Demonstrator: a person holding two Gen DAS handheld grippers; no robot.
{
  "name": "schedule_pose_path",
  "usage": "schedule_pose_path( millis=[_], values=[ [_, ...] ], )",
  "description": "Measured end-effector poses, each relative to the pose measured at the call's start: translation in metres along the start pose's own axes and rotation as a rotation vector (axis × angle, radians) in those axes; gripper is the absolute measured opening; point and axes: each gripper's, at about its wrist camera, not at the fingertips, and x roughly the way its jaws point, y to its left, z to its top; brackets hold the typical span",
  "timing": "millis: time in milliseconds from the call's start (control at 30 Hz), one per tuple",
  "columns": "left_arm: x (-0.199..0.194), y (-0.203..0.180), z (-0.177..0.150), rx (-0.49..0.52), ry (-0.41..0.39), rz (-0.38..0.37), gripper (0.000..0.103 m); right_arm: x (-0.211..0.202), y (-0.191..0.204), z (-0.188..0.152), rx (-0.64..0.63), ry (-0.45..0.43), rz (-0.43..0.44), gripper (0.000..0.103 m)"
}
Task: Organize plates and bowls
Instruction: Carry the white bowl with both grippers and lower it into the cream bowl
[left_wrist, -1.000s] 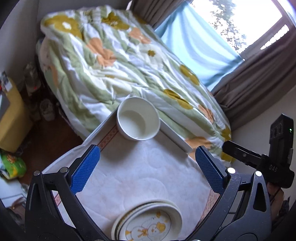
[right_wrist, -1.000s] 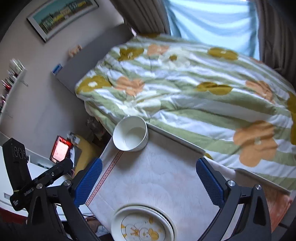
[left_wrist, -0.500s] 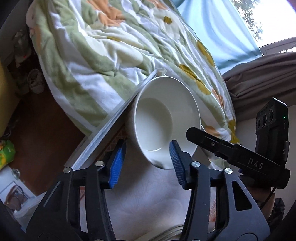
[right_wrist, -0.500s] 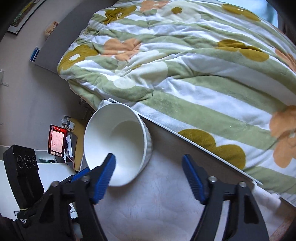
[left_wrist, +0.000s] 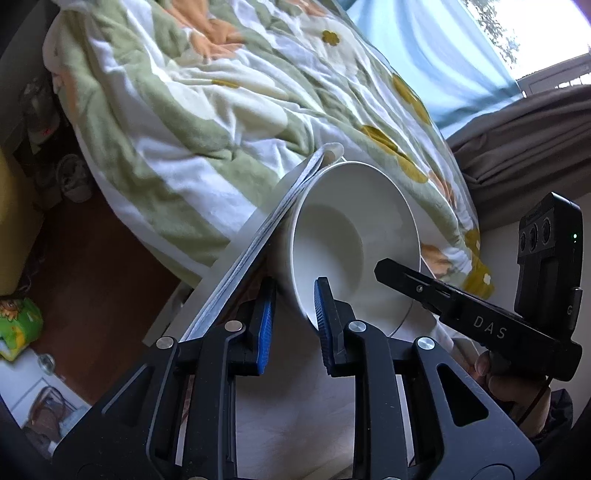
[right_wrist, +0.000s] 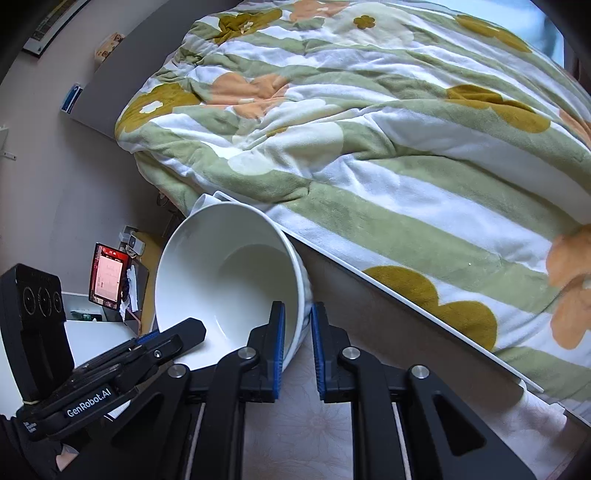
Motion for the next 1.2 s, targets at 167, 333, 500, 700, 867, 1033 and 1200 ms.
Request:
schedule_pose_path(
  millis=[167,333,500,700,867,1033,1200],
  values=[
    [-0.011,-0.013,-0.007,0.071,-0.016,0.004,0.019,-0.013,-0.003,-0.009,0.029,-0.053,0.014,0.013],
    [-0.030,-0.035,-0.018,0.151,-0.036,-0.007,0.019,-0.040,-0.002,-0.029,0.049,-0.114,0.008,0.013],
    [-0.060,-0.075,-0.039,0.261,-0.060,-0.031,0.019,-0.081,-0.008,-0.063,0.099,-0.196,0.006,0.013],
    [-0.090,-0.133,-0.089,0.395,-0.082,-0.071,0.019,-0.143,-0.022,-0.123,0.163,-0.316,-0.025,0.013],
    [-0.108,-0.181,-0.145,0.492,-0.085,-0.109,0.019,-0.193,-0.038,-0.183,0.202,-0.402,-0.063,0.013],
    [-0.116,-0.223,-0.207,0.567,-0.062,-0.150,0.019,-0.236,-0.057,-0.247,0.252,-0.465,-0.107,0.013],
    [-0.117,-0.259,-0.271,0.632,-0.038,-0.180,0.019,-0.266,-0.081,-0.310,0.308,-0.504,-0.144,0.013]
  ],
)
